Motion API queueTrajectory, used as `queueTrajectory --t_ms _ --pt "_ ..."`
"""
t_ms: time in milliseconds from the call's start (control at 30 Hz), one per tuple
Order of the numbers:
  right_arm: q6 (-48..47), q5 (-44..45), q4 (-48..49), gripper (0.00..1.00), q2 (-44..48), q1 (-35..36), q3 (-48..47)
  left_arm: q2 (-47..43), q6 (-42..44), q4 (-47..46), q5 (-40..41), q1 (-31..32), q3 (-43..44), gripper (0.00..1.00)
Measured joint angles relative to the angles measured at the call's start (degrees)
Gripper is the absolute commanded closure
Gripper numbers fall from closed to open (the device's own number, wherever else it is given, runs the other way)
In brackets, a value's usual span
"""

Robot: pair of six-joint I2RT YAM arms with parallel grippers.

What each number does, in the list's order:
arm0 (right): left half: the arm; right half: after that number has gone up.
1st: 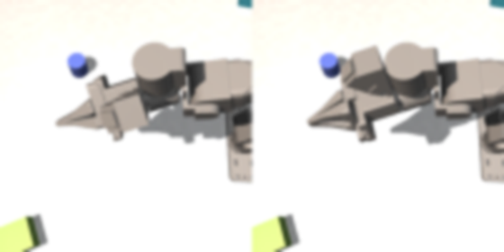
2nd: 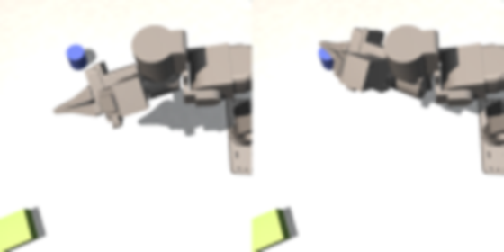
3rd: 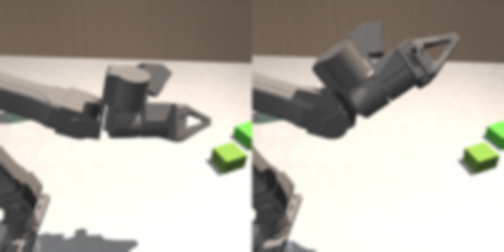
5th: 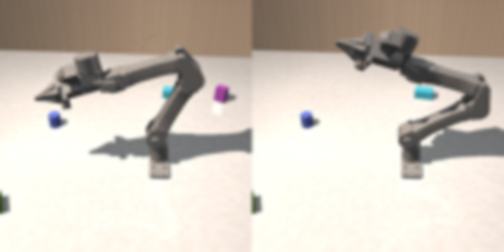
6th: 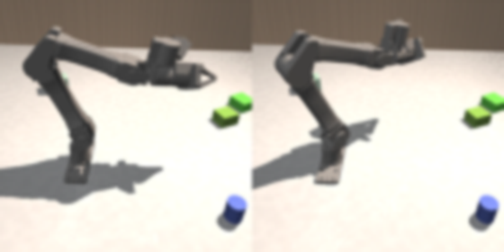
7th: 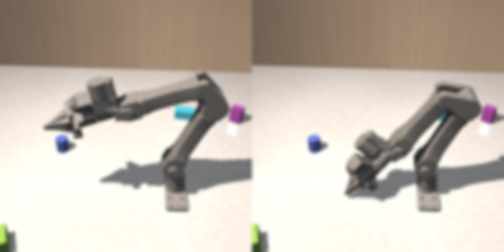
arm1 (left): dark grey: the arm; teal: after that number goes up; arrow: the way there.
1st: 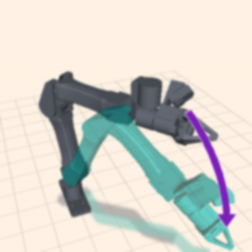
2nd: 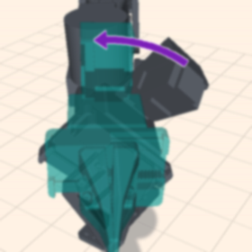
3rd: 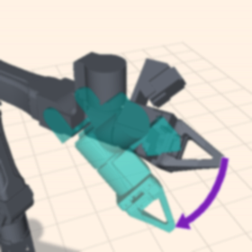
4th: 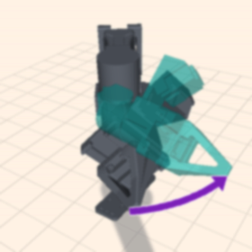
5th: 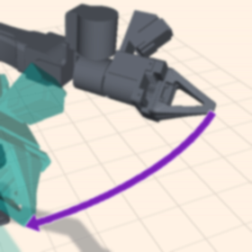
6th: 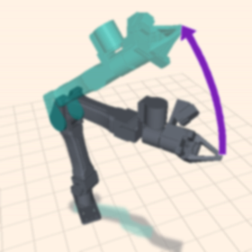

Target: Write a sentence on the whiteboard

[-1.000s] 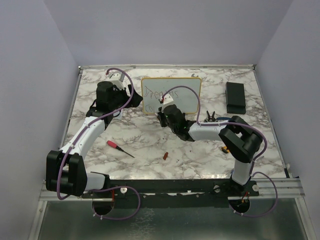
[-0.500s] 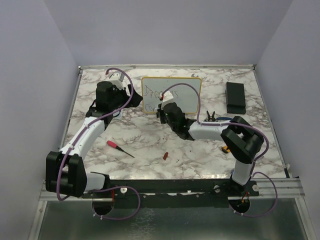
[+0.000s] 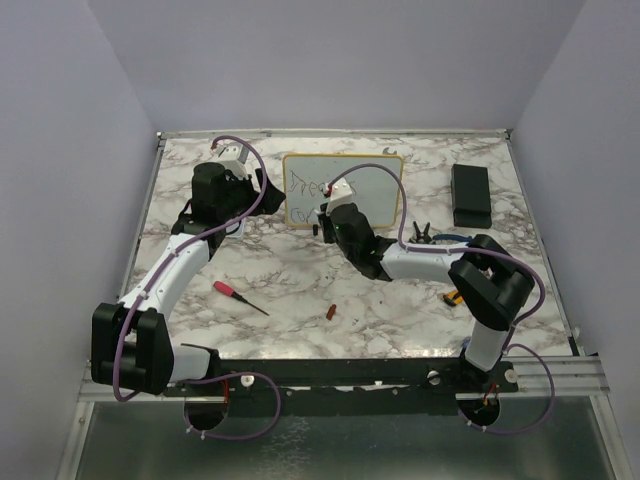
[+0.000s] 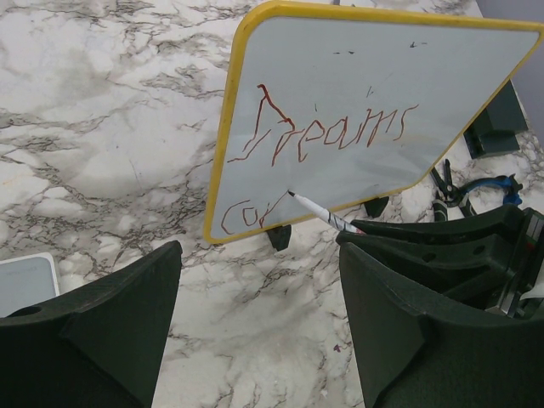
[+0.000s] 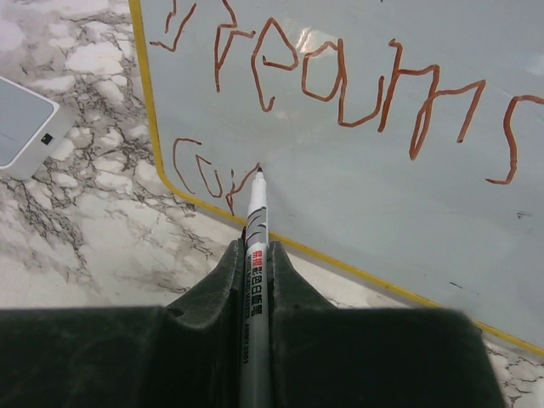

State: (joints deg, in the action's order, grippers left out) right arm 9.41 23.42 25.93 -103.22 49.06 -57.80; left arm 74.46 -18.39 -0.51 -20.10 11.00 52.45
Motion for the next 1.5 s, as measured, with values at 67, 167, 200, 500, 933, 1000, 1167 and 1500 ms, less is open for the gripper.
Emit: queueTrajectory --t_ms 67,167,200,500,933,1000,1167,1500 --pt "0.22 -0.02 -0.02 0.99 0.00 0.00 0.50 0.00 0.00 0.00 0.00 0.00 0.00 0.24" --pt "1.09 -0.07 -0.11 0.99 0.00 0.00 1.70 0.00 0.00 0.00 0.00 0.00 0.00 0.24" --pt "1.33 -0.11 -0.17 0.99 0.00 0.00 2.14 0.00 0.00 0.00 0.00 0.00 0.00 0.24" --pt "3.04 -0.92 -1.68 1.00 -0.07 0.00 3.39 0.00 -0.02 0.00 0.00 0.00 0.00 0.24" --pt "2.47 -1.36 -2.03 0.99 -0.22 0.00 2.86 0.00 -0.02 0.00 -0.02 0.00 0.00 0.24" --pt "2.05 -0.92 -1.99 1.00 -0.20 0.00 2.25 0.00 -0.02 0.00 0.00 0.00 0.00 0.24" --pt "1.01 0.13 -1.60 0.99 0.20 0.00 1.42 0.00 -0.02 0.00 -0.02 0.00 0.00 0.24" --pt "0.61 2.58 -1.60 0.99 2.27 -0.44 1.75 0.00 -0.02 0.00 -0.02 0.00 0.00 0.24"
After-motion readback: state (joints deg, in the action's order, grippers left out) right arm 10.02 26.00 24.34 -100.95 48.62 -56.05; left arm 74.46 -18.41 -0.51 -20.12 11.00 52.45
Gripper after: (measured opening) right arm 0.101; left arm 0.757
